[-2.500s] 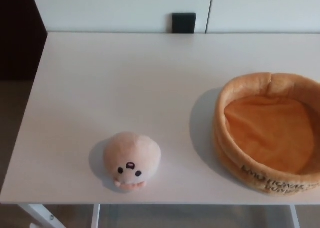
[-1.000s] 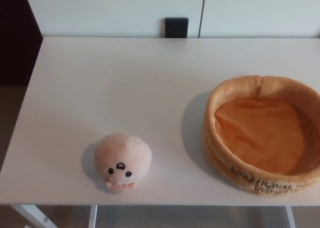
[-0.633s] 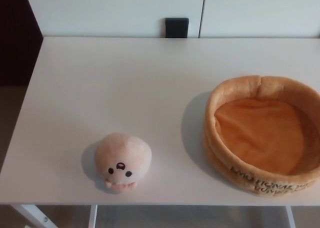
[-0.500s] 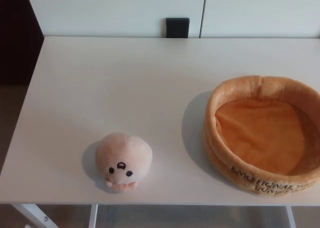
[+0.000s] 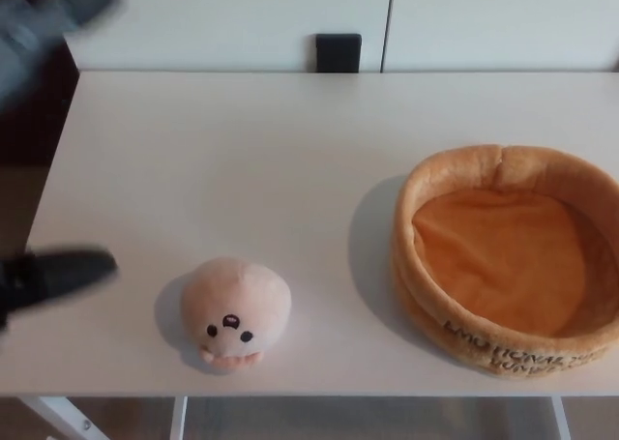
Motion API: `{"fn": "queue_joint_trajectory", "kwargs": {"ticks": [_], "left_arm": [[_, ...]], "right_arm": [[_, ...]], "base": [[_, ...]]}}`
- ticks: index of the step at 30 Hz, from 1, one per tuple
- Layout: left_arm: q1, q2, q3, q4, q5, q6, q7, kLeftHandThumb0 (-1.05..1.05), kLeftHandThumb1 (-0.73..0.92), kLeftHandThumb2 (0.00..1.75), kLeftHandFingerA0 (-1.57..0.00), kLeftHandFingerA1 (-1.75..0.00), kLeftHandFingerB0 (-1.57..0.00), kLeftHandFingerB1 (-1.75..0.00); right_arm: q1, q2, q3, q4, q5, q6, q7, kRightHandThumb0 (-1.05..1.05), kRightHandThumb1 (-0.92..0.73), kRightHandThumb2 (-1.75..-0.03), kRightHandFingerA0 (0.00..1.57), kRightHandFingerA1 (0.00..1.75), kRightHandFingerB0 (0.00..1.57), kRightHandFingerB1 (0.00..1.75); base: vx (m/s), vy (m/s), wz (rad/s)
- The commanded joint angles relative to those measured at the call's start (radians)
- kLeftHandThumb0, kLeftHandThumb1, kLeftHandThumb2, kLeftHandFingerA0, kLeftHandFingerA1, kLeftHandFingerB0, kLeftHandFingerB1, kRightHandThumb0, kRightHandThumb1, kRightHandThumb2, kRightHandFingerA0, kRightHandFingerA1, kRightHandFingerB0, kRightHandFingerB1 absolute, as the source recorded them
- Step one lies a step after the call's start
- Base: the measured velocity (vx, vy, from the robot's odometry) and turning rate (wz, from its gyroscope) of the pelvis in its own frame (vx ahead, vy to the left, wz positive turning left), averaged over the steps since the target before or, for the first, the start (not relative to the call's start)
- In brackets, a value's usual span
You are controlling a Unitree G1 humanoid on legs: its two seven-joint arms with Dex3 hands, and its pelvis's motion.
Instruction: The robot walks towards a table in front, picks a dumpling toy with left hand and puts it in an orange round plate
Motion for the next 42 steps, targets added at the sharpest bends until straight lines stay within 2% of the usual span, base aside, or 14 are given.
{"fn": "queue_joint_trajectory", "kwargs": {"ticks": [1,2,14,15,18,21,22,23,24,34,36,38,39,42], "left_arm": [[0.066,0.076,-0.085,-0.063,0.058,0.141,-0.152,-0.39,0.38,0.62,-0.03,-0.25,-0.06,-0.24],[0.067,0.097,-0.109,-0.069,0.083,0.167,-0.161,-0.41,0.28,0.68,0.00,-0.30,0.00,-0.26],[-0.004,0.174,-0.361,-0.089,0.263,0.332,-0.190,-0.31,0.24,0.64,0.00,-0.25,0.00,-0.26],[-0.026,0.170,-0.391,-0.087,0.287,0.342,-0.189,-0.26,0.39,0.54,0.00,-0.19,-0.01,-0.25],[-0.095,0.146,-0.475,-0.070,0.355,0.358,-0.178,-0.30,0.36,0.65,0.00,-0.17,-0.02,-0.21],[-0.133,0.128,-0.516,-0.064,0.391,0.374,-0.172,-0.27,0.39,0.56,0.00,-0.15,0.00,-0.24],[-0.171,0.118,-0.544,-0.063,0.420,0.398,-0.174,-0.27,0.40,0.55,0.00,-0.14,0.00,-0.25],[-0.194,0.111,-0.561,-0.064,0.438,0.414,-0.175,-0.27,0.40,0.55,0.00,-0.14,0.00,-0.25],[-0.223,0.101,-0.583,-0.059,0.457,0.428,-0.176,-0.31,0.37,0.65,0.00,-0.11,-0.02,-0.20],[-0.384,-0.019,-0.741,0.035,0.639,0.453,-0.153,-0.30,0.41,0.55,0.00,-0.21,-0.03,-0.25],[-0.400,-0.041,-0.762,0.053,0.668,0.453,-0.154,-0.32,0.43,0.53,0.00,-0.21,-0.03,-0.26],[-0.406,-0.060,-0.775,0.069,0.688,0.447,-0.152,-0.29,0.39,0.55,0.00,-0.18,-0.03,-0.25],[-0.410,-0.068,-0.784,0.081,0.699,0.445,-0.152,-0.30,0.39,0.54,0.00,-0.19,-0.04,-0.26],[-0.430,-0.095,-0.813,0.118,0.734,0.443,-0.167,-0.31,0.39,0.55,0.00,-0.18,-0.04,-0.25]], "right_arm": [[-0.008,-0.019,0.005,0.003,-0.012,0.026,-0.032,-0.08,-0.54,-0.56,0.70,0.52,0.31,0.32],[-0.007,-0.019,0.008,0.001,-0.015,0.025,-0.032,-0.11,-0.55,-0.57,0.72,0.56,0.31,0.32],[-0.009,-0.018,0.007,0.011,-0.013,0.035,-0.033,-0.09,-0.53,-0.56,0.69,0.48,0.30,0.31],[-0.009,-0.018,0.006,0.010,-0.012,0.036,-0.033,-0.09,-0.54,-0.56,0.68,0.48,0.31,0.31],[-0.011,-0.018,0.013,0.011,-0.020,0.040,-0.041,-0.09,-0.53,-0.56,0.70,0.50,0.30,0.31],[-0.012,-0.016,0.010,0.010,-0.014,0.045,-0.036,-0.12,-0.53,-0.57,0.73,0.51,0.30,0.32],[-0.013,-0.017,0.013,0.007,-0.017,0.045,-0.038,-0.07,-0.36,-0.87,0.70,0.75,0.16,0.50],[-0.012,-0.017,0.014,0.005,-0.017,0.043,-0.036,-0.07,-0.36,-0.87,0.70,0.75,0.16,0.50],[-0.012,-0.018,0.015,0.005,-0.018,0.039,-0.036,-0.12,-0.54,-0.56,0.71,0.51,0.29,0.31],[-0.013,-0.017,0.022,0.001,-0.025,0.032,-0.041,-0.12,-0.54,-0.57,0.70,0.54,0.31,0.32],[-0.015,-0.017,0.025,0.000,-0.028,0.039,-0.042,-0.14,-0.54,-0.57,0.77,0.66,0.30,0.32],[-0.014,-0.017,0.025,-0.001,-0.028,0.036,-0.040,-0.12,-0.54,-0.57,0.75,0.58,0.30,0.32],[-0.014,-0.018,0.026,0.003,-0.031,0.033,-0.043,-0.04,-0.53,-0.55,0.61,0.44,0.30,0.31],[-0.015,-0.016,0.015,0.011,-0.021,0.028,-0.037,-0.03,-0.52,-0.55,0.60,0.44,0.32,0.31]], "base": [[0.00,0.000,0.00],[0.00,0.000,0.00],[0.00,0.000,0.00],[0.00,0.000,0.00],[0.00,0.000,0.00],[0.00,0.000,0.00],[0.00,0.000,0.00],[0.00,0.000,0.00],[0.00,0.000,0.00],[0.00,0.000,0.00],[0.00,0.000,0.00],[0.00,0.000,0.00],[0.00,0.000,0.00],[0.00,0.000,0.00]]}}
